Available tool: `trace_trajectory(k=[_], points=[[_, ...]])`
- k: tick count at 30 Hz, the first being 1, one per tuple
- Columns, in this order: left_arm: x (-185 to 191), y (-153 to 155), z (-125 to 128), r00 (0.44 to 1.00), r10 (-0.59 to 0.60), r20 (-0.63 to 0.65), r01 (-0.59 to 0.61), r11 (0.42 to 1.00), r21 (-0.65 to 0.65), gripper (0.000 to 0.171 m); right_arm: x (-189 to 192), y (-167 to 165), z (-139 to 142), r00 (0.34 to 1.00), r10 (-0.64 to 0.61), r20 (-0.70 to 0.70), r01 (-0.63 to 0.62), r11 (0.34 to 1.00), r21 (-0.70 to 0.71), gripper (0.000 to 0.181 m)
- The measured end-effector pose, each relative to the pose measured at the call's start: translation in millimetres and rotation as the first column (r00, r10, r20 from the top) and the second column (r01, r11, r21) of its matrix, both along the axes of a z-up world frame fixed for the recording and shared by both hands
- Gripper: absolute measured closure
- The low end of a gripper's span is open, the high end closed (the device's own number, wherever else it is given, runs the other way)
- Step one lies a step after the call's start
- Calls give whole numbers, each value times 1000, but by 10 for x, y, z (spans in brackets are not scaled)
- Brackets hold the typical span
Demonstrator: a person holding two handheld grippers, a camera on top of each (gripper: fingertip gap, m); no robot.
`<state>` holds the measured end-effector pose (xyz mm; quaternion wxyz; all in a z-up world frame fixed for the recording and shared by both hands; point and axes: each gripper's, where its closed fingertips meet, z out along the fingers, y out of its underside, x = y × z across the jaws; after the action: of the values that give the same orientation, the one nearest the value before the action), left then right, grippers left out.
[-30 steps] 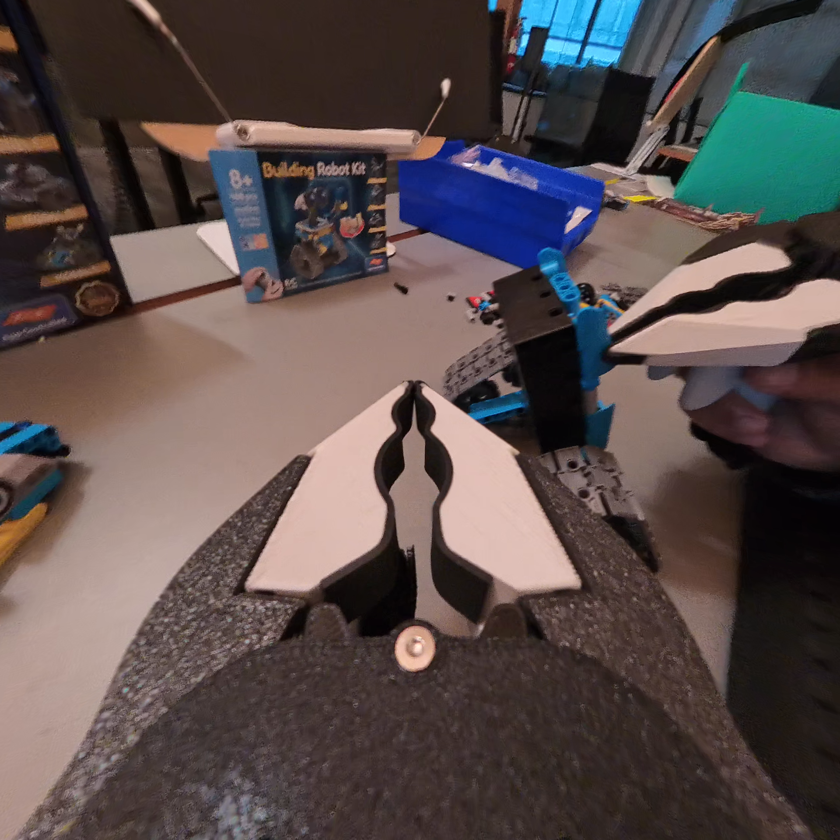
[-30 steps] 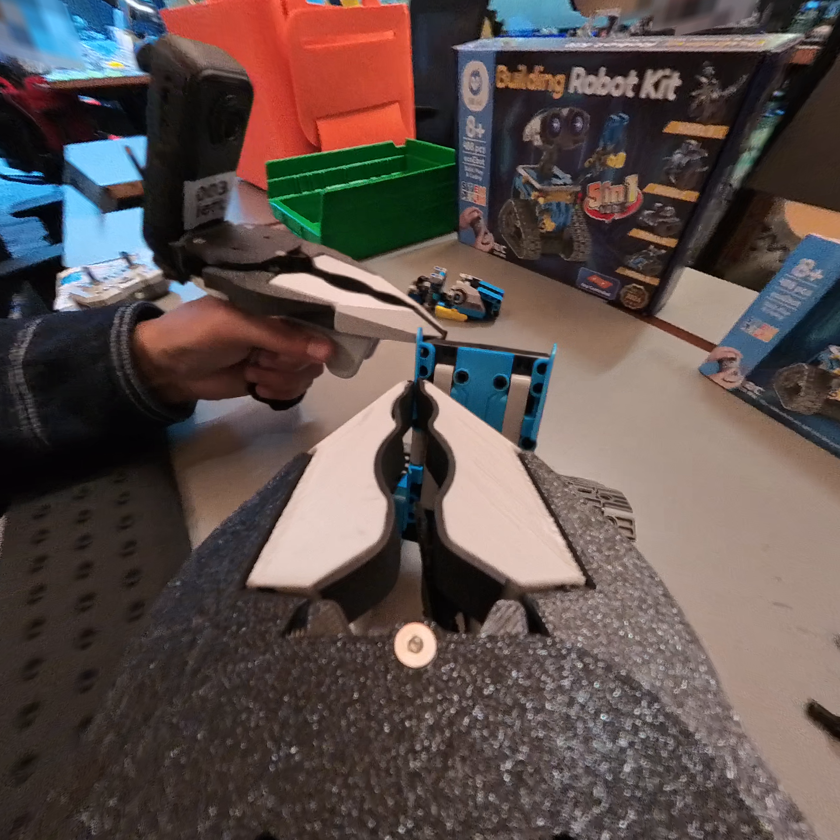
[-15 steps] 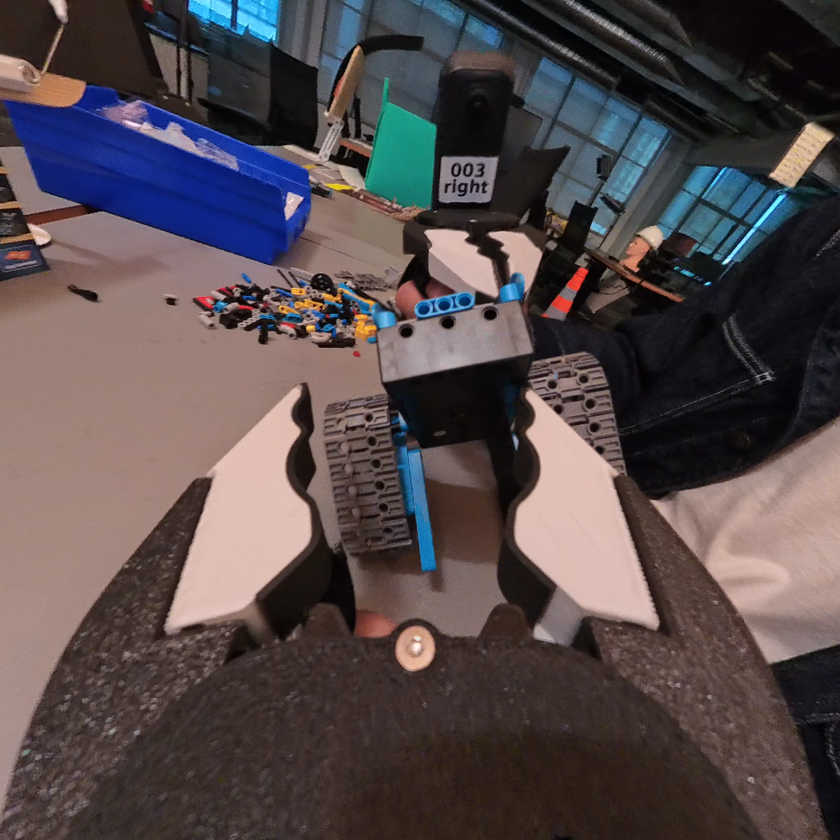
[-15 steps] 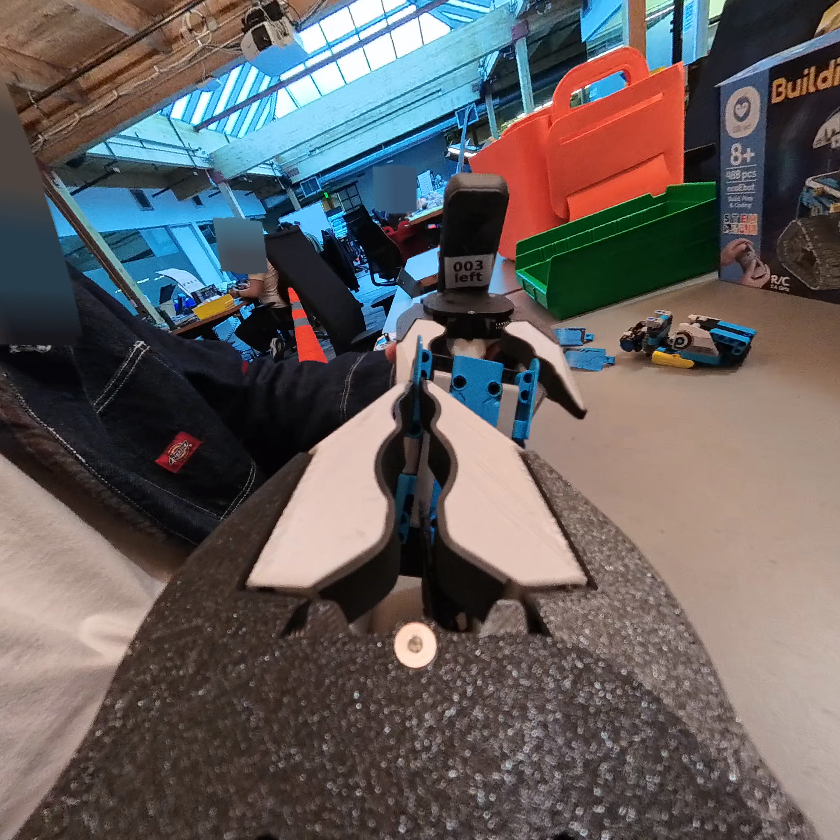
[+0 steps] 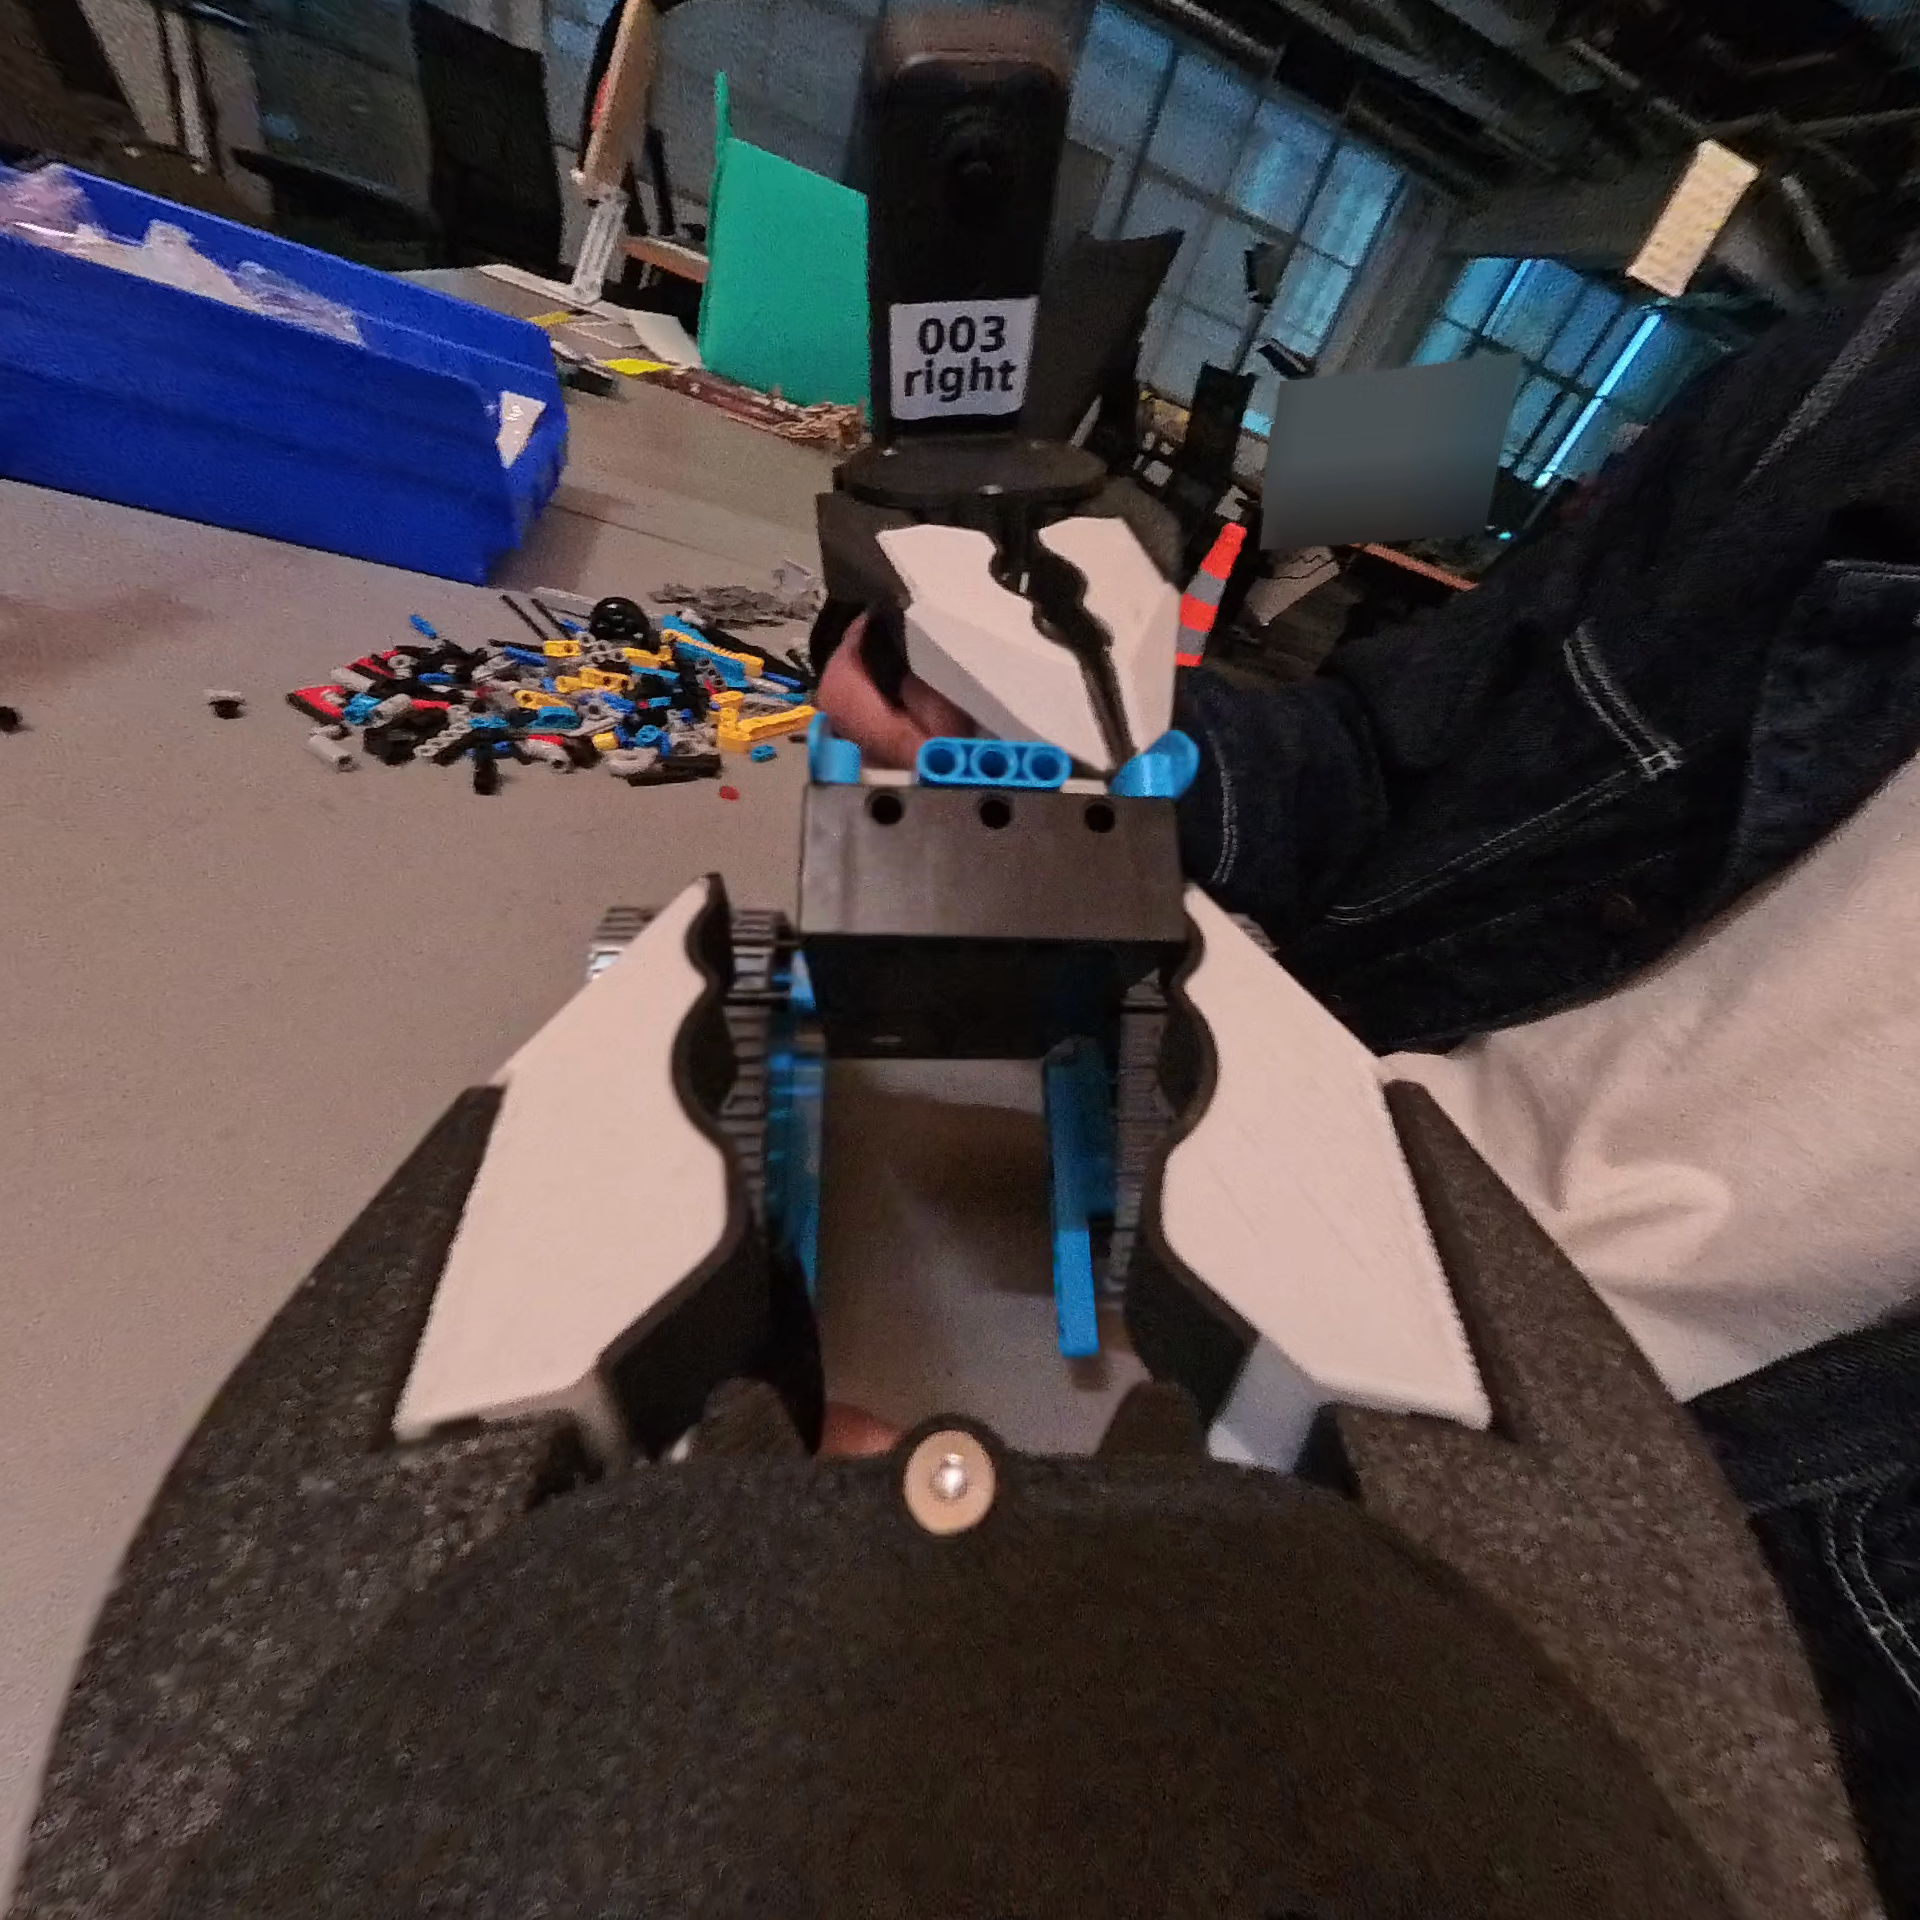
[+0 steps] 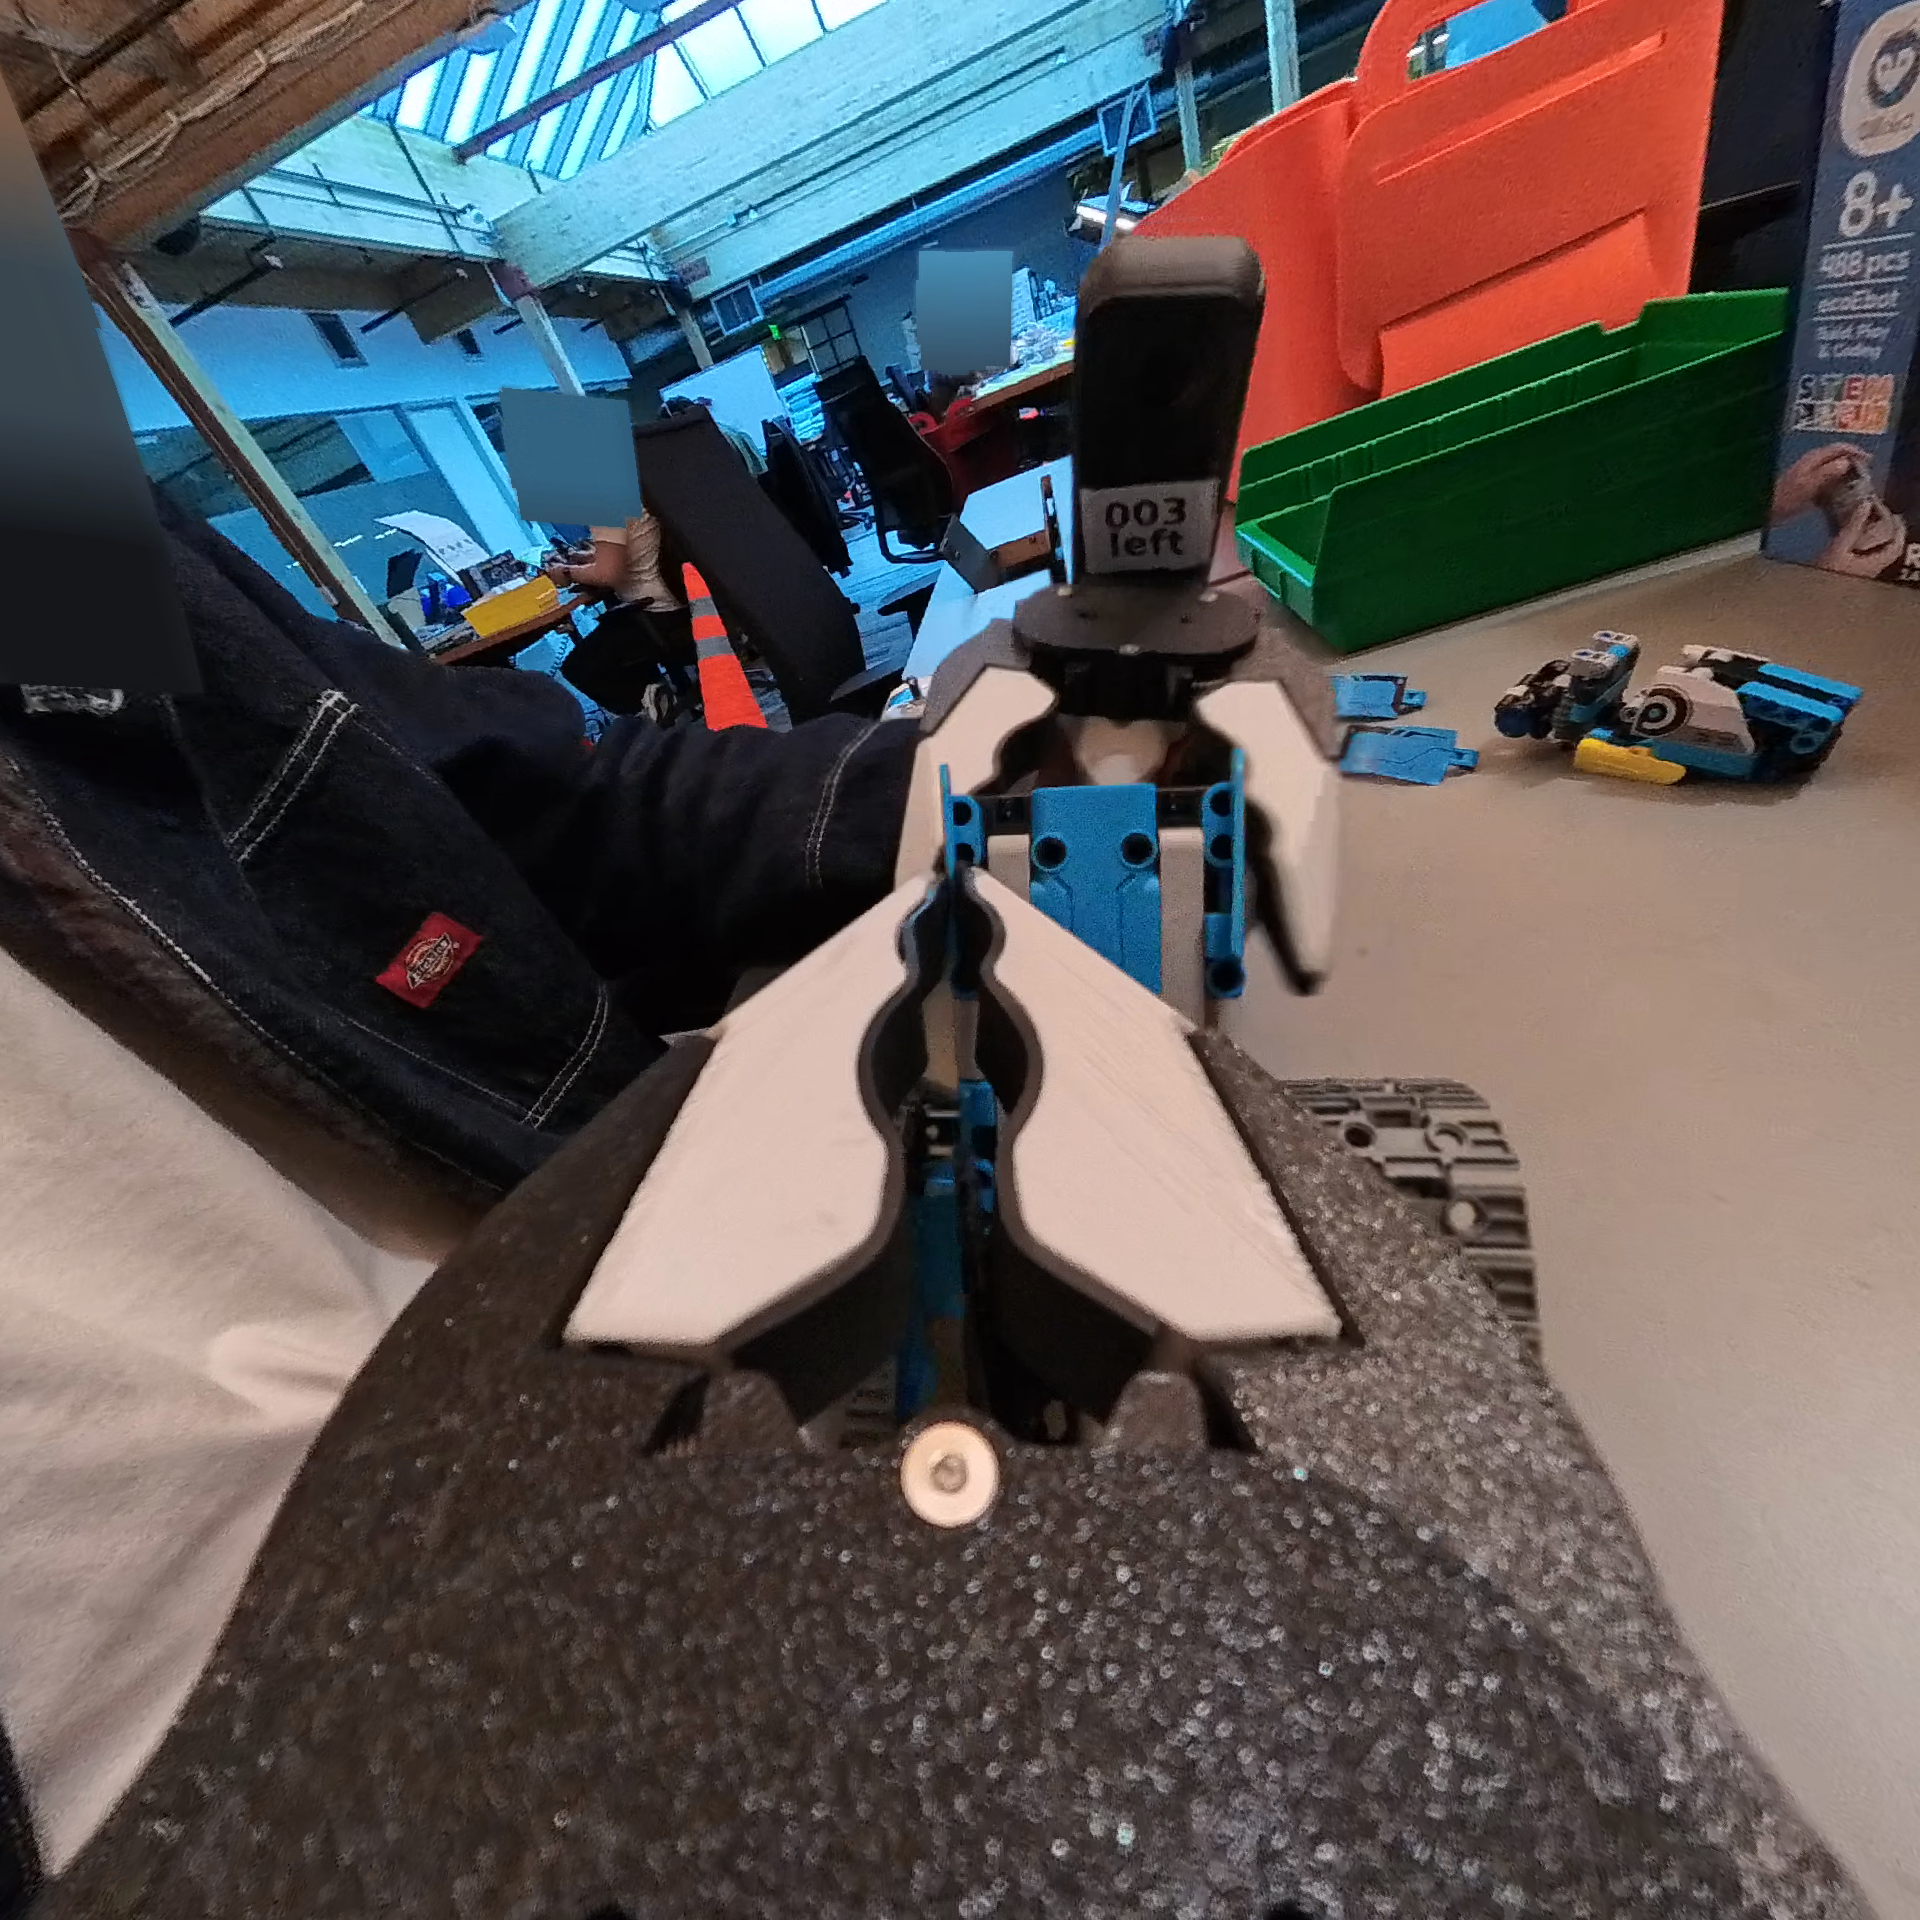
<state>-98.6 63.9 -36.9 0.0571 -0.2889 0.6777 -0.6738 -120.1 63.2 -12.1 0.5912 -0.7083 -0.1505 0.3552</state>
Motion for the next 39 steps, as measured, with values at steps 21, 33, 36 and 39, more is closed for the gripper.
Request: trace_trajectory(k=[21,33,36,39], points=[[-61,144,-257,988,106,112,-131,959,253,104,667,-417,458,984,-169,60,153,966,210,181],[274,903,-214,888,434,149,-459,843,280,105,942,-228,138,960,-199,-199,208,978,26,181],[333,1094,-202,832,525,177,-554,783,282,105,986,-95,22,934,-244,-262,240,970,-49,181],[318,1083,-205,829,531,175,-560,783,272,105,940,-4,-71,929,-255,-269,240,967,-89,181]])
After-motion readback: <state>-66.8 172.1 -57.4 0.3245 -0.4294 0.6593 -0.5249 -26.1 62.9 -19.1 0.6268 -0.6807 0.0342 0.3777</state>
